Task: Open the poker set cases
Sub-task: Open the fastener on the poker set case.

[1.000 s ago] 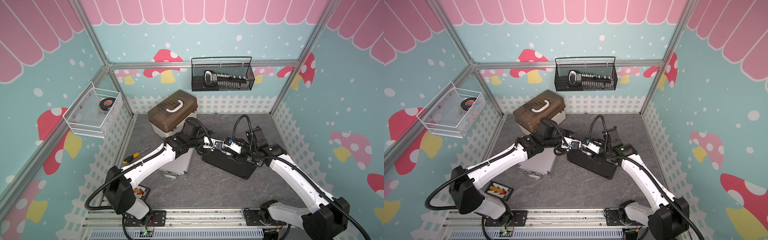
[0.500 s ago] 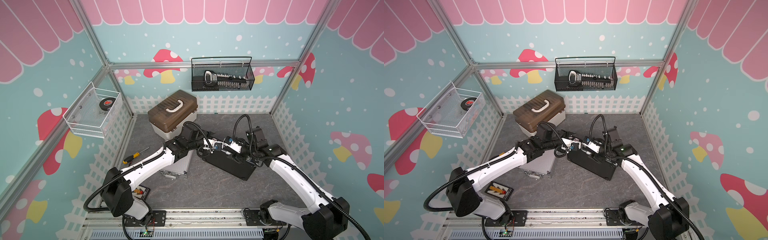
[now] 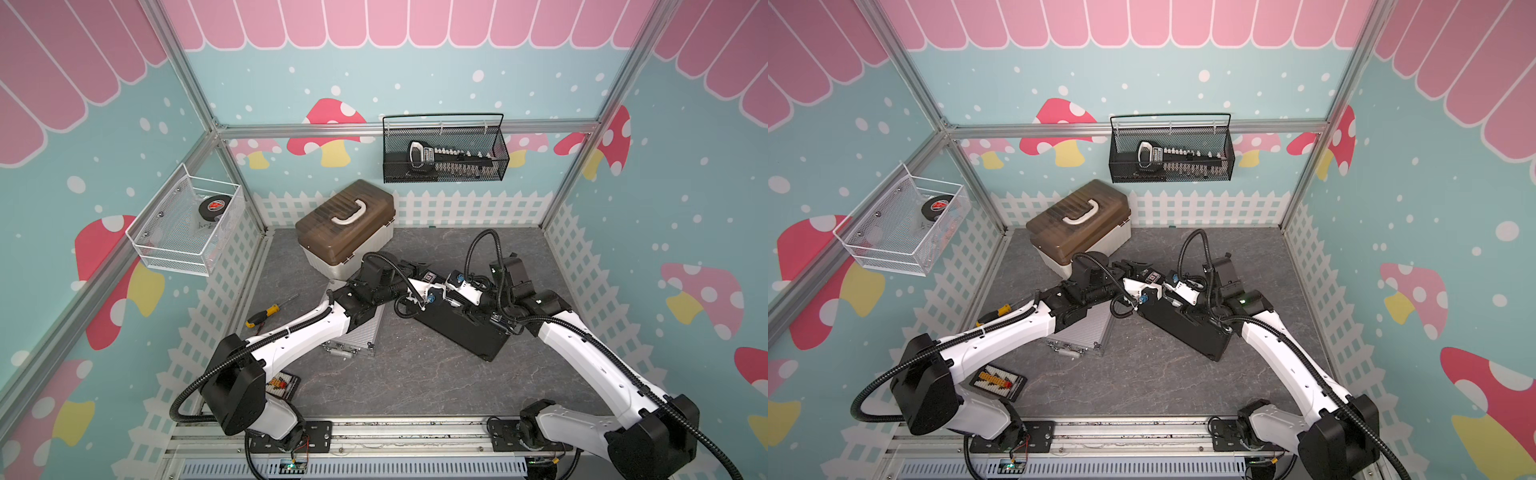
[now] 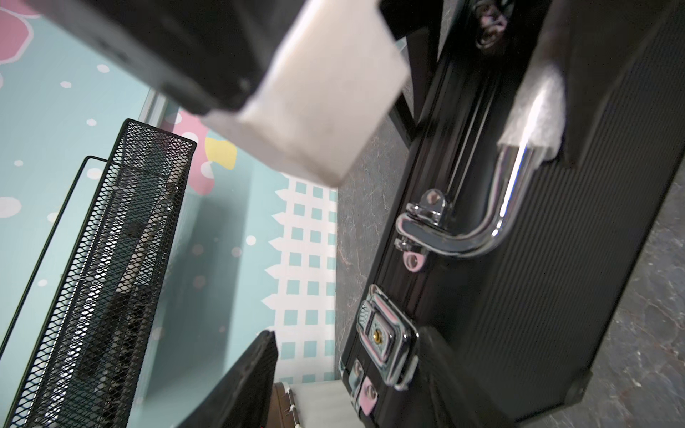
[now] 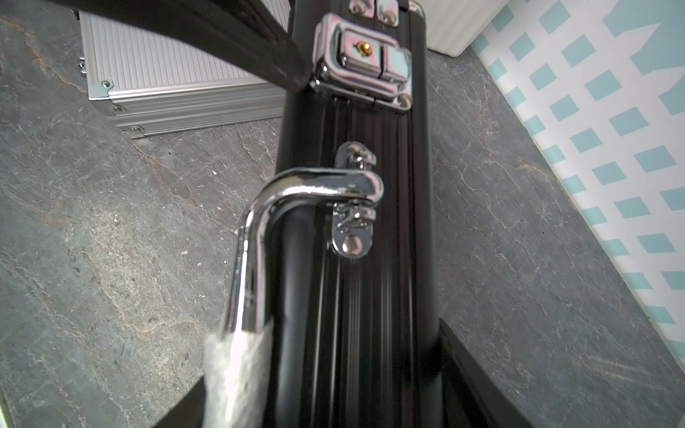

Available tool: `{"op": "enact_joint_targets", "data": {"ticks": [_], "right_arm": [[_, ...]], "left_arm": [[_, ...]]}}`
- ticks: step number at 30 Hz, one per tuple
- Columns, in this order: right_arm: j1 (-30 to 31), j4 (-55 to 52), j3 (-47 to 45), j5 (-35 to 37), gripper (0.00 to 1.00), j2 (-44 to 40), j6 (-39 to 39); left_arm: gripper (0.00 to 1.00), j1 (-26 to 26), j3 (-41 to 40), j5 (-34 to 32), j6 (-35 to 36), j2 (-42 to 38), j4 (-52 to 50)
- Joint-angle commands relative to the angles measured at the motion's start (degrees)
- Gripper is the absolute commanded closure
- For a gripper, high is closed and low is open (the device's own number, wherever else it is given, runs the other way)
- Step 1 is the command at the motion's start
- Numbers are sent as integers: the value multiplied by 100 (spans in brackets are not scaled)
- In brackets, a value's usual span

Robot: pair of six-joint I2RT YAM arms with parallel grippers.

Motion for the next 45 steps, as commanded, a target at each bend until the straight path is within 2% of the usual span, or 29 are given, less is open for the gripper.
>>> {"op": "enact_joint_targets", "data": {"ticks": [1,16,21,28,31,33,37,40,45], "right_arm": [[555,-1279,-453,-1470,100,169,-454],[686,-1233,-637,-1643,100,122,-356],[686,-1226,-634,-1508,100,87,-317],[688,-1145,-580,-1233,100,151,-314],[700,-953,-580,-869,100,113,-304],[741,-795,-580,-386,100,33,-370],[890,-330,-597,566,100,-184,-598],[1094,152,-679,1334,100,-295,-892],[1492,1030,-1156,2421,100,-492,-1510]], "left_arm": [[39,56,33,-504,357,180,1212],[46,130,50,-636,168,348,2015],[46,174,22,-520,269,268,1801],[43,607,197,82,-710,-296,833],[38,783,723,371,-970,-356,-443],[34,832,749,551,-1068,-457,-827],[29,996,548,615,-1916,-744,-433],[28,1073,754,91,-3002,-781,-367],[28,1095,639,-420,-4217,-971,-371]]}}
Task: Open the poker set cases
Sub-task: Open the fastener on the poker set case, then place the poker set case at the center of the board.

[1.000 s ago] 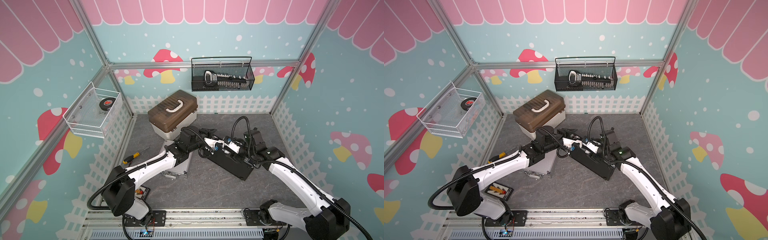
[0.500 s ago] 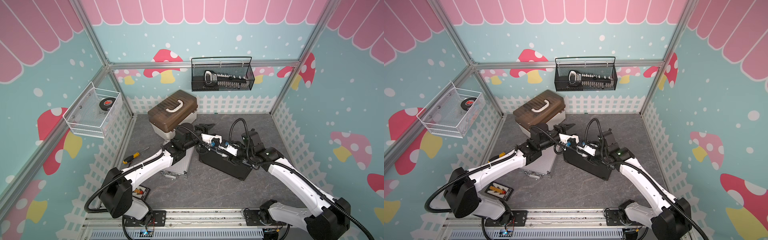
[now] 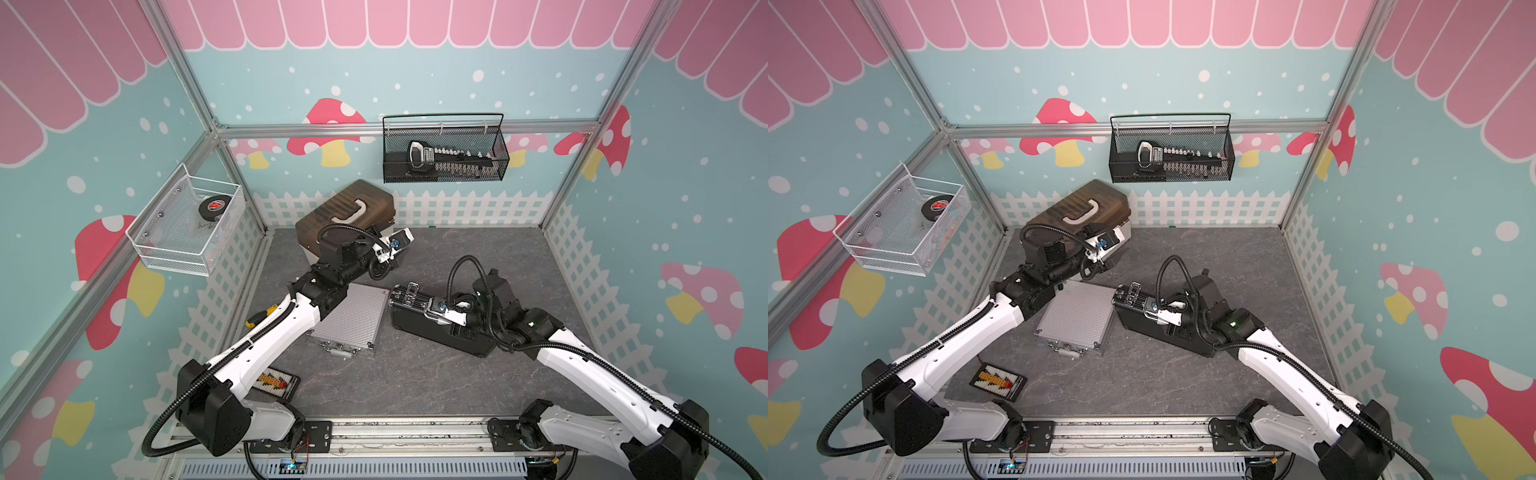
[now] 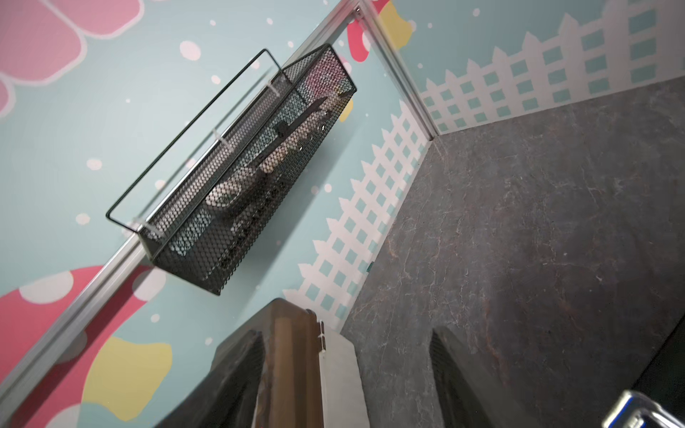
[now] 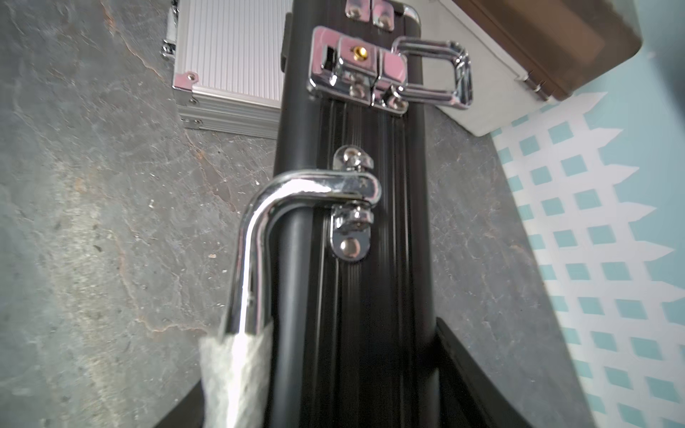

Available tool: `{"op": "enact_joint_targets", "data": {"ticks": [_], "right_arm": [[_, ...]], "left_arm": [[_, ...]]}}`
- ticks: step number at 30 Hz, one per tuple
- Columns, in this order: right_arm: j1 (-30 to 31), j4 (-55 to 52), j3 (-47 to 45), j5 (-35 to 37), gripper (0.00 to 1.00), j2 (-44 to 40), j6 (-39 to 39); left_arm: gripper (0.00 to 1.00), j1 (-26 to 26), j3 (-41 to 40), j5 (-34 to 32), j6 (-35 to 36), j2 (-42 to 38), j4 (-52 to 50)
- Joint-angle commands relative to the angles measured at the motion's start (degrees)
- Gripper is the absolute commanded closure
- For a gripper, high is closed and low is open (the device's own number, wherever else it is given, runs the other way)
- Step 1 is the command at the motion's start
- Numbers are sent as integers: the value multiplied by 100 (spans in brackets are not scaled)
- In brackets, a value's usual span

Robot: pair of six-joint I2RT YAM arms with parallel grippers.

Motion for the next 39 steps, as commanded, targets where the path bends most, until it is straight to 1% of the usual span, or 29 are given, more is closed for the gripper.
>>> {"op": "enact_joint_targets", "data": {"ticks": [1,4,9,11,13,17,22,26,30,32,36,39], "right_arm": [[127,304,-568,1538,100,61,-835],[223,645,-895,1851,100,-46,-1002],[243,745,-1440,1950,100,-123,-1387],[245,751,-1675,1981,100,-139,-1526],[254,744,-1888,1915,98,-165,-1729],[336,918,-2425,1846,96,-193,-2033],[529,873,-2708,1792,93,-193,-1946],[562,511,-2625,1771,93,-60,-1543],[561,460,-2696,1639,92,85,-1432],[562,249,-2612,1426,92,146,-1403],[592,-359,-2276,893,97,174,-1175],[670,-636,-2135,985,97,187,-1104]], "left_arm": [[28,31,-1,-453,-1277,-215,-134],[28,29,-109,-577,-1967,-339,-331],[28,35,-265,-530,-2827,-432,-862],[28,37,-359,-445,-3050,-424,-1072],[28,36,-475,-452,-3163,-421,-1144],[28,44,-617,-723,-3309,-438,-1134],[27,56,-625,-801,-3457,-557,-1079],[27,58,-753,-768,-3484,-788,-962],[27,56,-831,-706,-3522,-946,-864],[27,63,-841,-658,-3560,-1013,-845],[27,57,-894,-576,-3614,-1145,-809],[27,58,-972,-517,-3834,-1186,-690]]}}
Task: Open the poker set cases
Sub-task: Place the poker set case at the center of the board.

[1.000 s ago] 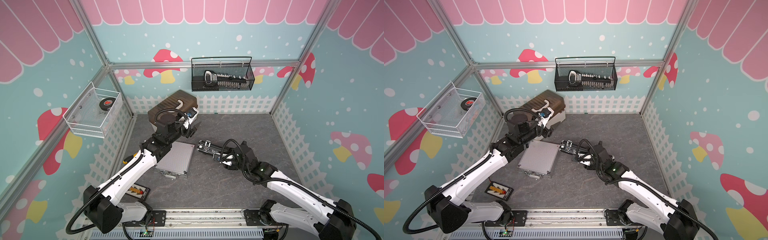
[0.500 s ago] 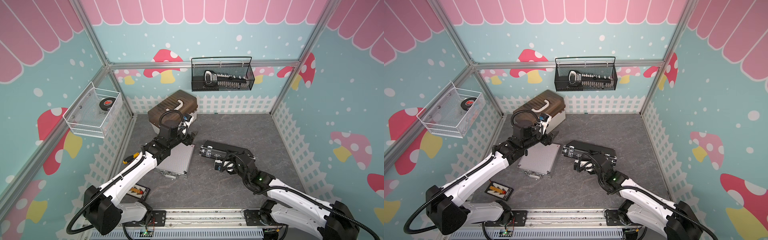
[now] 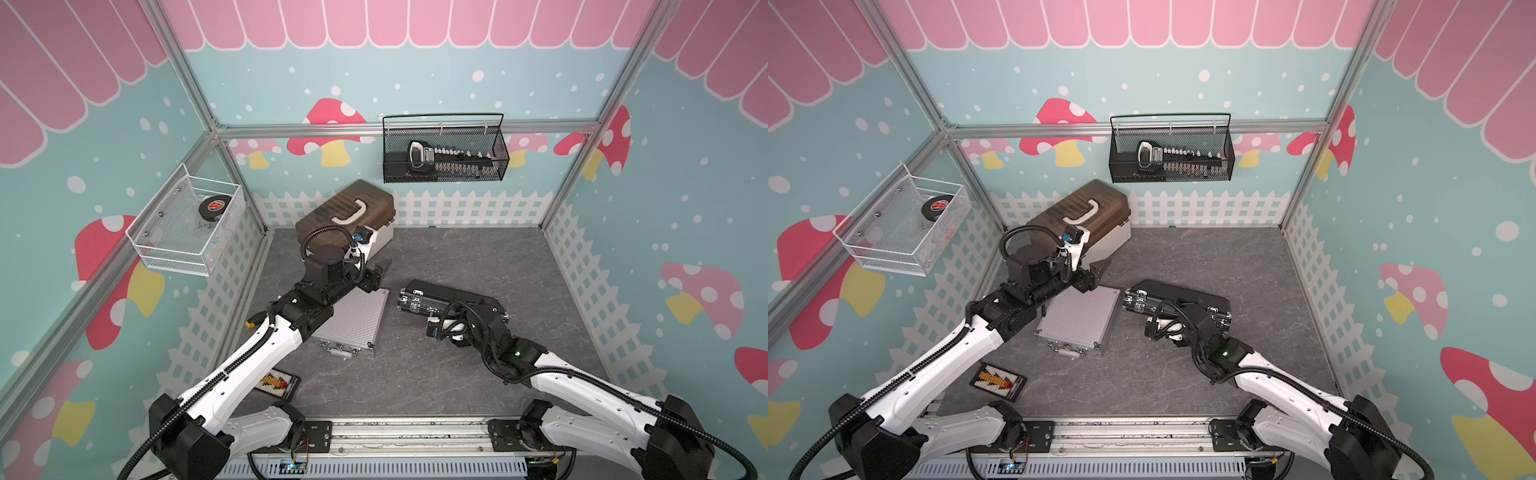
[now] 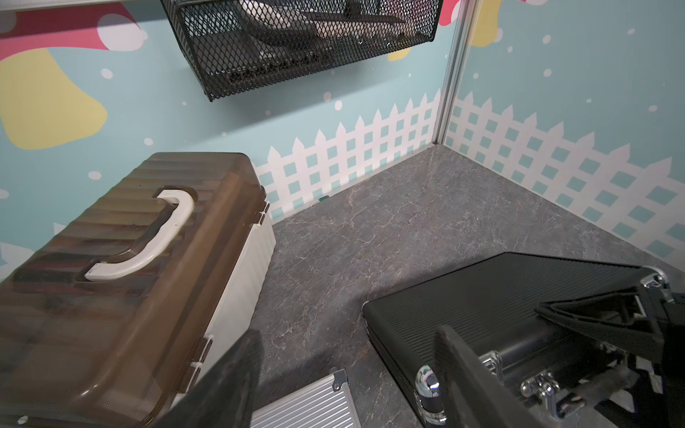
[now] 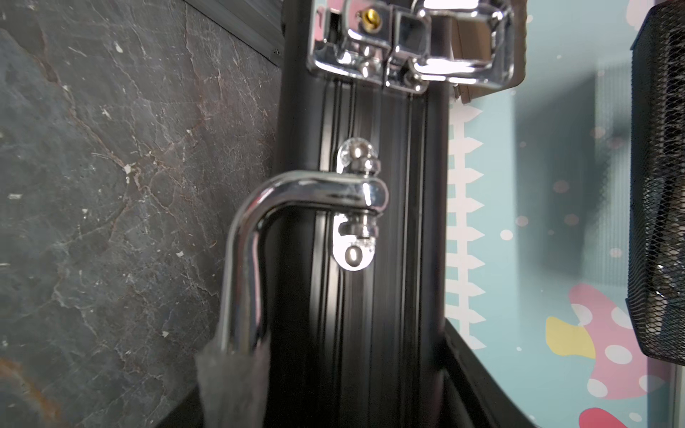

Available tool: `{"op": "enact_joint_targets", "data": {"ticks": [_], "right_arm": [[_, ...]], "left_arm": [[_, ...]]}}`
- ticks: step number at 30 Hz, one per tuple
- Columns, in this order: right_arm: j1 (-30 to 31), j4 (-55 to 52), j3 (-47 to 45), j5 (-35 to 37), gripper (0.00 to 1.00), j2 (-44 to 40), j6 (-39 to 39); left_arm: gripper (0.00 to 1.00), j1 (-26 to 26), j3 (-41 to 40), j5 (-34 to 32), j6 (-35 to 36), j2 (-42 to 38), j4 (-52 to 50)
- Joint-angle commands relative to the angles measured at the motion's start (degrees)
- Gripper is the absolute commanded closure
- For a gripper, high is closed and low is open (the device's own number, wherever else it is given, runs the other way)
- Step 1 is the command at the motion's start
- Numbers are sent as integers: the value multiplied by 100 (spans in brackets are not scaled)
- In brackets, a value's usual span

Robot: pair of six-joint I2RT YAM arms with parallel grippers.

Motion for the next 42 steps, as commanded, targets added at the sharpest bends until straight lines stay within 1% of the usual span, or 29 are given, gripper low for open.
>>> {"op": "enact_joint_targets", "data": {"ticks": [1,3,4,6,7,9,10,11,13,15,17,20,24,25,27,30,33,36,38,39,42], "right_arm": [[163,-2976,-264,-1064,98,416,477],[234,-3161,-146,-768,98,351,475],[295,-3195,-128,-434,98,308,444],[412,-3101,-169,252,92,254,386],[429,-3082,-203,470,91,256,377],[450,-2960,-279,715,93,227,294],[473,-2836,-316,758,95,166,255],[499,-2698,-362,778,95,91,209],[576,-2116,-545,982,95,-46,102],[652,-1371,-827,1217,95,-69,-127],[672,-886,-987,1370,95,151,-319],[672,-378,-1109,1582,95,686,-613],[664,283,-1158,1668,95,1560,-752],[657,444,-1152,1694,95,1804,-749],[658,571,-1054,1714,95,2230,-658],[664,531,-860,1782,87,2677,-411],[664,189,-733,1791,78,2651,-160],[666,-134,-781,1566,65,2198,-36],[672,-517,-695,1393,62,1807,178],[672,-695,-649,1299,55,1569,306],[668,-1405,-434,855,48,797,796]], "left_arm": [[27,27,-98,195,-386,-83,172],[27,29,-55,229,-514,-47,133],[27,30,-36,227,-519,-34,108],[26,29,-24,112,-563,-18,76],[24,40,-24,33,-668,-8,67],[20,35,-59,37,-1041,83,83],[18,40,-51,118,-1354,167,33],[17,76,-12,305,-1779,299,-56],[17,214,163,960,-2518,614,-373],[17,376,326,1447,-3009,933,-664],[17,525,351,1917,-3260,1160,-731],[17,633,302,2250,-3492,1379,-625],[18,708,334,2432,-3515,1565,-641],[18,863,333,2478,-3537,1562,-617],[18,888,339,2547,-3542,1528,-576],[18,912,310,2518,-3494,1421,-559],[17,989,256,2510,-3463,1314,-562],[17,1098,243,2540,-3478,1243,-560],[17,1152,230,2543,-3505,1230,-534],[17,1171,225,2548,-3515,1234,-523],[17,1176,192,2506,-3515,1279,-523]]}}
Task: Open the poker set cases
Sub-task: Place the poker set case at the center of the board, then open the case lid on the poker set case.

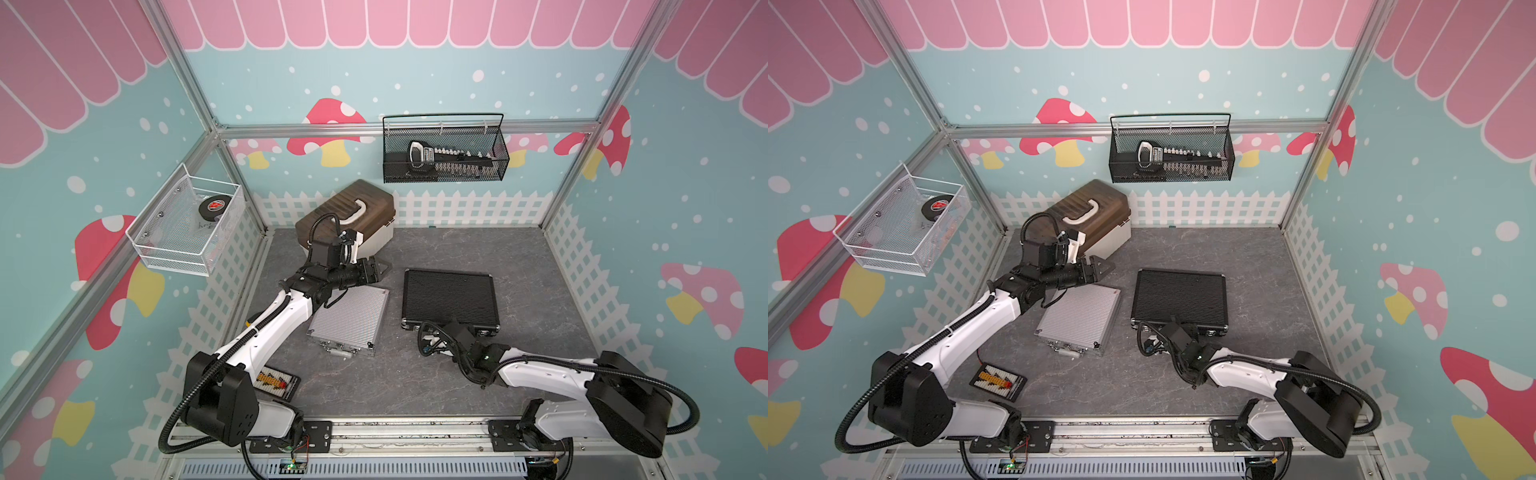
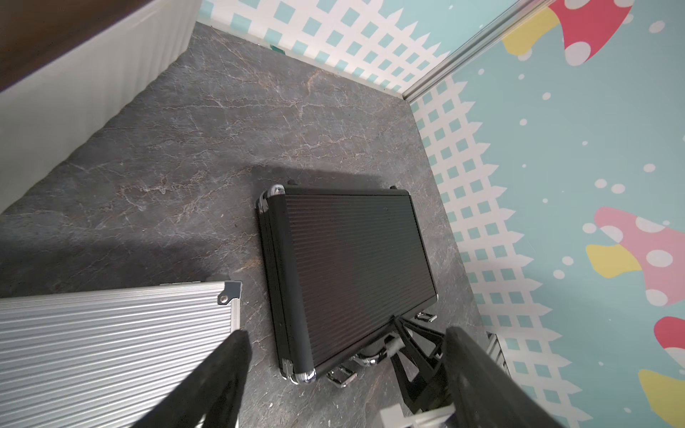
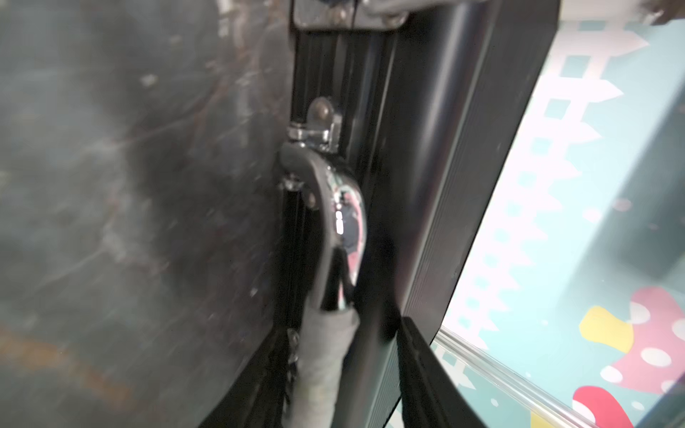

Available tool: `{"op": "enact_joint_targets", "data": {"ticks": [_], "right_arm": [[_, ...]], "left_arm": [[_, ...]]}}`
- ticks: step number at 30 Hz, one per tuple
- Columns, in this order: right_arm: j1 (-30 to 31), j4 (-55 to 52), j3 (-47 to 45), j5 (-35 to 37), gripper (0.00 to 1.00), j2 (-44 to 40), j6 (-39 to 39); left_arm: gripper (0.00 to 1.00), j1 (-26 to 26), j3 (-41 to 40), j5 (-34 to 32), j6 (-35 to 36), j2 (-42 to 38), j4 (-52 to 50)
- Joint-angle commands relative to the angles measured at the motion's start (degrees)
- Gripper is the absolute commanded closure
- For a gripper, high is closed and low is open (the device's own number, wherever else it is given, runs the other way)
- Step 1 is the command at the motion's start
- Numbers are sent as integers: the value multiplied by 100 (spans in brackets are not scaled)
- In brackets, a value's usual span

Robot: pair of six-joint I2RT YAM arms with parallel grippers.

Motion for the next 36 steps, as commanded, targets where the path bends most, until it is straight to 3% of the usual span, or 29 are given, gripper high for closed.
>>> {"op": "enact_joint_targets", "data": {"ticks": [1,5,8,10,13,15,19,24,32,36], "right_arm": [[12,-1523,128,-884,47,-744,621],[12,-2206,278,-1655,31,-1729,1170],[12,-2524,438,-1936,30,-2238,1643],[4,-2512,677,-1921,29,-2508,2227],[-137,-2384,1290,-1341,29,-2589,3650],[-738,-2512,1732,-1623,33,-2416,4679],[-2717,-3008,2353,-3338,38,-1642,6374],[-4115,-3619,2781,-4615,39,-454,7316],[-5007,-3069,1960,-4582,33,-189,7839],[-5252,-2910,1741,-5100,34,140,7772]], "left_arm": [[17,25,-5,55,-110,-15,31],[17,22,113,79,-110,153,-54],[18,15,130,61,-113,222,-71],[18,-28,142,58,-159,292,-95],[18,-230,205,-86,-171,415,-264],[18,-388,277,-207,-201,527,-403],[18,-786,488,-365,-293,838,-721],[18,-990,535,-518,-549,1089,-795],[18,-1105,613,-530,-725,1581,-753],[19,-1124,653,-408,-779,1820,-651]]}}
